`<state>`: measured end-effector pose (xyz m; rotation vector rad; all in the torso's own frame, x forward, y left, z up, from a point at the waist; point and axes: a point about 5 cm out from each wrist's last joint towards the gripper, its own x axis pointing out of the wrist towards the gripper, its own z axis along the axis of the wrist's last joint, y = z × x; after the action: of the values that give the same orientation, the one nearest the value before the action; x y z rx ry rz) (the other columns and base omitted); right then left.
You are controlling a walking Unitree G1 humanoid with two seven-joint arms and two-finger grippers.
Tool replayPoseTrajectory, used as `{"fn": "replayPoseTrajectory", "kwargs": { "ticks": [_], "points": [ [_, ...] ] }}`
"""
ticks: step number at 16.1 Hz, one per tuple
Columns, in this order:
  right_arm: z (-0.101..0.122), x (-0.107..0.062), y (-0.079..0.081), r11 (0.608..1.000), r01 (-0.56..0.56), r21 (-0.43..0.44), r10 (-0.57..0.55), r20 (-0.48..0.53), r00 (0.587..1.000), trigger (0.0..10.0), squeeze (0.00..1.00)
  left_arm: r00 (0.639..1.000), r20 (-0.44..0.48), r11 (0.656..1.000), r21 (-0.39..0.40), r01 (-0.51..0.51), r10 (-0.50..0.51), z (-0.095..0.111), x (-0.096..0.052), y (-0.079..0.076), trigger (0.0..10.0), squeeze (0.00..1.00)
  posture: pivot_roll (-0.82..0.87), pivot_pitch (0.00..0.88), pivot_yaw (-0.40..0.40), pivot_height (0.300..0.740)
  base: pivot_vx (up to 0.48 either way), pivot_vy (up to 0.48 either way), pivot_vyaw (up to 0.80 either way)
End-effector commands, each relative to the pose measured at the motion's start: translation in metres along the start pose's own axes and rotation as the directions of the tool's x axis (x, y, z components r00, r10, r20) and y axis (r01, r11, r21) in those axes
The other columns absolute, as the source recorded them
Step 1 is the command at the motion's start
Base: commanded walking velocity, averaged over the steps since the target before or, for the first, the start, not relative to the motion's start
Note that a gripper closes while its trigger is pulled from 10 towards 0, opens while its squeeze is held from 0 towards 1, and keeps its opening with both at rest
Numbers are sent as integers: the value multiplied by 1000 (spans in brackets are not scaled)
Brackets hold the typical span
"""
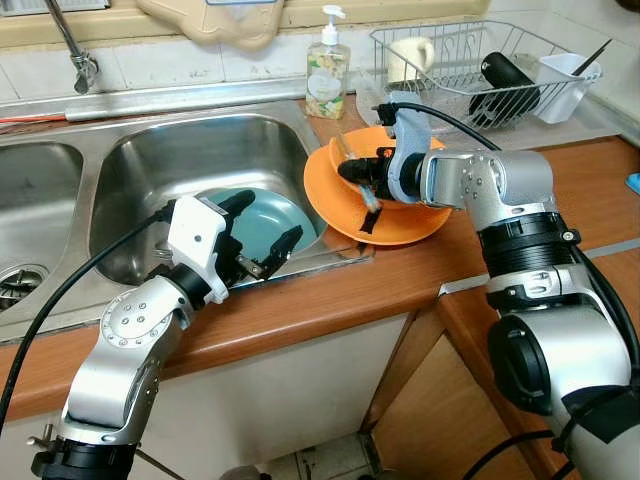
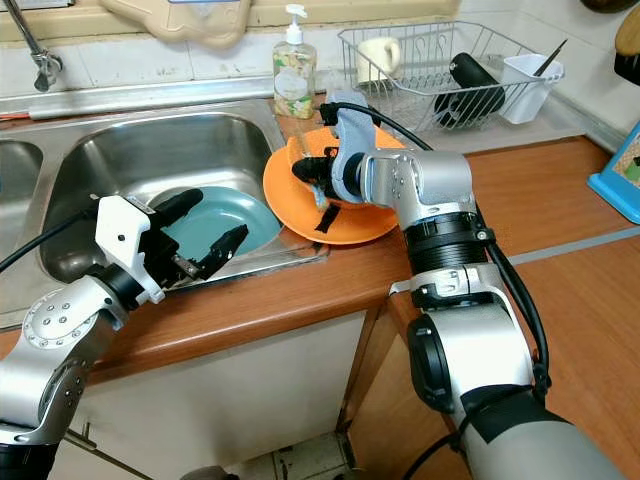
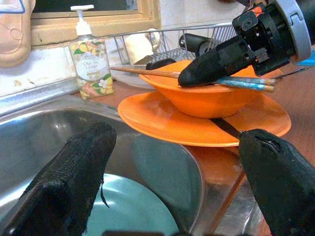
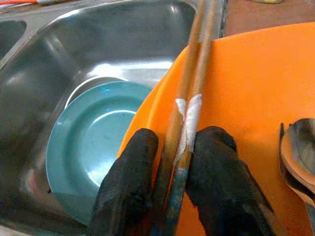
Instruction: Kitchen organization
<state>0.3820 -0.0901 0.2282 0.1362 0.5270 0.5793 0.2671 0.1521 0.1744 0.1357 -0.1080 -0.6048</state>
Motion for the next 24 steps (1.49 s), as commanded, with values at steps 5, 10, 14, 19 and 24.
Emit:
{"fn": "replayPoseTrajectory", "kwargs": {
  "ticks": [5,10,14,19,24],
  "points": [
    [4,-1,-2,1000,13,-4,-12,9,1000,941,0,1000,15,1000,22,4,-5,3,-1,0,10000,0,-55,0,-20,740,0,0,0],
    [13,-6,-1,999,19,-28,-18,49,999,1608,0,1000,18,1000,26,4,-5,5,0,1,10000,0,-55,0,-14,740,0,0,0],
    [32,-29,6,996,4,-89,10,159,987,1686,0,1000,24,1000,24,17,-17,6,2,0,10000,0,-65,0,-1,740,0,0,0],
    [31,-58,15,992,11,-125,33,343,939,471,0,999,47,1000,3,23,-24,10,7,1,10000,0,-82,0,13,740,0,0,0],
    [-6,-73,30,996,-60,-59,82,501,861,0,0,997,60,997,-55,57,-54,8,10,-16,10000,0,-94,0,25,740,0,0,0]
  ]
}}
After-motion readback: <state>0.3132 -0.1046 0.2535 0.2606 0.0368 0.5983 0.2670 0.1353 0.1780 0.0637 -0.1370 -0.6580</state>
